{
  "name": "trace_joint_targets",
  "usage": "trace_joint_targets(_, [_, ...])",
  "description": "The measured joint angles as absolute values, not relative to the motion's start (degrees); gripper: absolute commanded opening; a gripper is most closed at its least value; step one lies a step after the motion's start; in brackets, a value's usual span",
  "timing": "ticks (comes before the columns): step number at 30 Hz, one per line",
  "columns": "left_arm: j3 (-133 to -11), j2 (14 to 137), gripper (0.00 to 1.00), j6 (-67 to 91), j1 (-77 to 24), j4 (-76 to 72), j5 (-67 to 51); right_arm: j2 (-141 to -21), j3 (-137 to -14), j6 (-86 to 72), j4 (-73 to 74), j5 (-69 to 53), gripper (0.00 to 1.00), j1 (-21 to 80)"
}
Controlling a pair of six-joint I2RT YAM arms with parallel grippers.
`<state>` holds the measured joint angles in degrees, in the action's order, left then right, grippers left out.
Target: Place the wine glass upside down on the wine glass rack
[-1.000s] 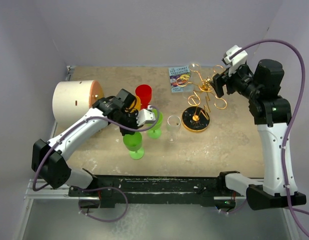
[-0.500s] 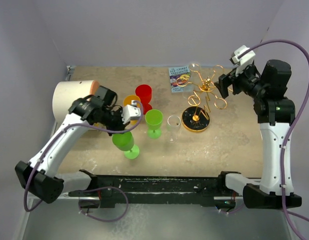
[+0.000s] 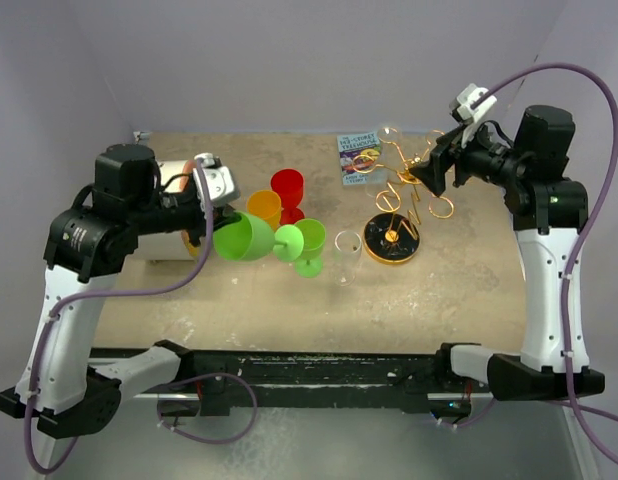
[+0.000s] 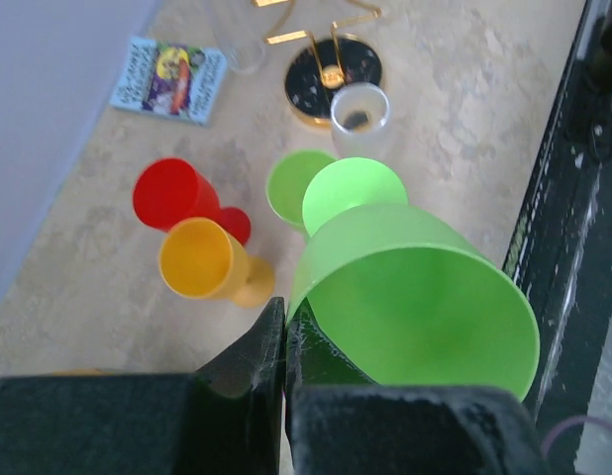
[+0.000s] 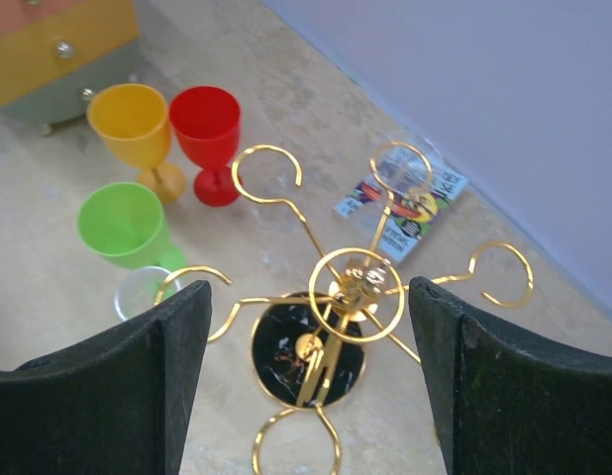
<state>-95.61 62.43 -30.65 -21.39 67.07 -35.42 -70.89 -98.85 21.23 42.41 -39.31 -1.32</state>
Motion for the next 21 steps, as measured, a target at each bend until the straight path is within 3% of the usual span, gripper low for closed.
trace_joint_targets(12, [-107.20, 71.81, 0.00, -19.07, -21.39, 50.70, -35.46, -71.13, -98.30, 4.99, 29.19, -47.42, 0.77, 6.76])
trace_joint_targets(21, [-116.16, 80.18, 0.00, -13.52, -21.39, 39.55, -32.62, -80.18, -104.38, -11.27, 22.68, -48.86, 0.75, 9.93])
